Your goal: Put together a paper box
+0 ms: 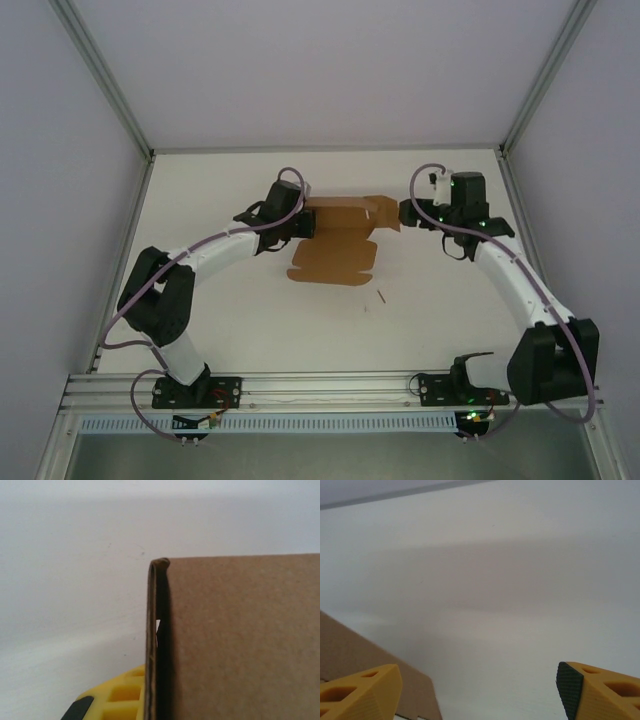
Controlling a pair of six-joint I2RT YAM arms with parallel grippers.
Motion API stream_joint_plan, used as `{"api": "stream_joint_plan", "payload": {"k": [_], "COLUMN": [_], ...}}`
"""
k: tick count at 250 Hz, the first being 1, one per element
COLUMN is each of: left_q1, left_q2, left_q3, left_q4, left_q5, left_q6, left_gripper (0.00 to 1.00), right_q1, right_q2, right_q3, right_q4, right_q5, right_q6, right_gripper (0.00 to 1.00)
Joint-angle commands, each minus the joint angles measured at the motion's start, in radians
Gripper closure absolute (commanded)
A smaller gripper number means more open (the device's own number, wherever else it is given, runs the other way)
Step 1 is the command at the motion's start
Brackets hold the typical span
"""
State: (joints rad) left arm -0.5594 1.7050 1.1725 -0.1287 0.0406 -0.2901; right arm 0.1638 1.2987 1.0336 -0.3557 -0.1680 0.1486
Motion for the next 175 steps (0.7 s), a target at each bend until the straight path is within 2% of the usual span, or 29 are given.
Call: {"api": "stream_joint_plan", "payload": {"k": [1,38,79,96,113,125,175], "left_q1": [-0.008,-0.008,-0.008,-0.008,-0.008,-0.009,-0.01], "left_q2": [-0.054,-0.054,-0.047,-0.047,-0.047,-0.046,-0.045], "left_q3": [-0.018,-0.015,-0.006,-0.003,0.001,0.001,0.002], "left_q4": [0.039,0.042,0.048,0.049,0.052,0.054,0.051], "left_q5": [0.027,0.026,0.042,0.05,0.054,0.057,0.05], "left_q6": [0.016,0.011,0.008,0.008,0.005,0.006,0.003], "left_gripper": [1.0,1.0,1.0,1.0,1.0,1.0,1.0], "right_q1": [0.0,0.004,0.006,0.01,0.013,0.019,0.063], "right_q2": [0.028,0.031,0.057,0.076,0.094,0.11,0.149], "right_q3": [0.05,0.019,0.0,-0.002,-0.002,0.002,0.02], "right_q4": [-0.034,-0.002,0.027,0.048,0.075,0.089,0.11], "right_q5": [-0.247,-0.436,-0.51,-0.534,-0.563,-0.584,-0.598], "right_q6": [-0.045,-0.09,-0.09,-0.083,-0.068,-0.056,-0.062], "right_gripper": [0.18,0.17,0.19,0.22,0.36,0.42,0.44]}}
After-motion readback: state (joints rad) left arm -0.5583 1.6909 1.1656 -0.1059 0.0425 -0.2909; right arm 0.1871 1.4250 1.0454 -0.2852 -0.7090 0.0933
